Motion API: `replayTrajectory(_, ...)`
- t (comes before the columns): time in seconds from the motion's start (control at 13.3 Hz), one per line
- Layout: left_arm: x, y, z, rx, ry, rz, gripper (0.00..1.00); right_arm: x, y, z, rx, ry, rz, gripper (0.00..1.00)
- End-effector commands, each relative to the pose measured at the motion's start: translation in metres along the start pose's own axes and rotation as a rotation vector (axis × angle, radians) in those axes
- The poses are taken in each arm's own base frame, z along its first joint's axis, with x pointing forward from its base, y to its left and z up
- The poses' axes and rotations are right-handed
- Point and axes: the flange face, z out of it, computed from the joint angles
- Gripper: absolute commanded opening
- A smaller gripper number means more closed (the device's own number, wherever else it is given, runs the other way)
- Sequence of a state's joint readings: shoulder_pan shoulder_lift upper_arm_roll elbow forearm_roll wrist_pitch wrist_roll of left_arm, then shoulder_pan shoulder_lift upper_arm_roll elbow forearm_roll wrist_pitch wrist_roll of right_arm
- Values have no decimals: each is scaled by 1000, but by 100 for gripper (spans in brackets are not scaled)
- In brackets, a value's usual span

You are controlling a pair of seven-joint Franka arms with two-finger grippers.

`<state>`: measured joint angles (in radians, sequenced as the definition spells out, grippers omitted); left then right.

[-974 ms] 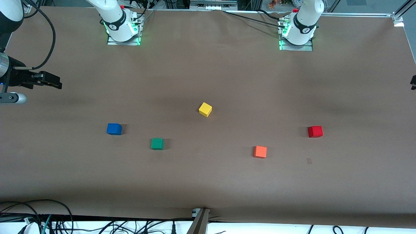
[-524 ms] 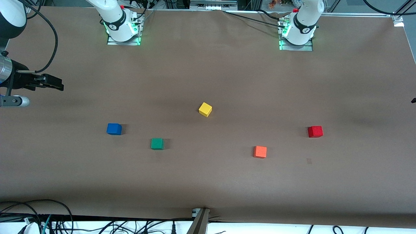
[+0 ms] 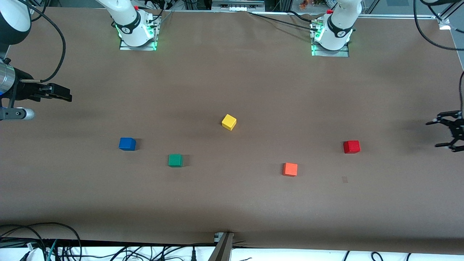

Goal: Pass red block to right arm, stack on blue
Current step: 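Move the left gripper down over the red cube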

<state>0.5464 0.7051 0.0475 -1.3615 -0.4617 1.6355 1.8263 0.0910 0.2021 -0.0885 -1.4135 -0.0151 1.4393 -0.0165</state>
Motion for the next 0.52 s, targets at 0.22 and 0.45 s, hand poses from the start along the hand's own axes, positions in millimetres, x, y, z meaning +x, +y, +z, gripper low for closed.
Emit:
replayTrajectory(0.22, -39, -27, 116, -178, 341, 51, 100, 2, 3, -3, 3, 6, -18, 100)
replayTrajectory(0.45, -26, -44, 149, -176, 466, 234, 100, 3, 3, -3, 1, 9, -55, 100)
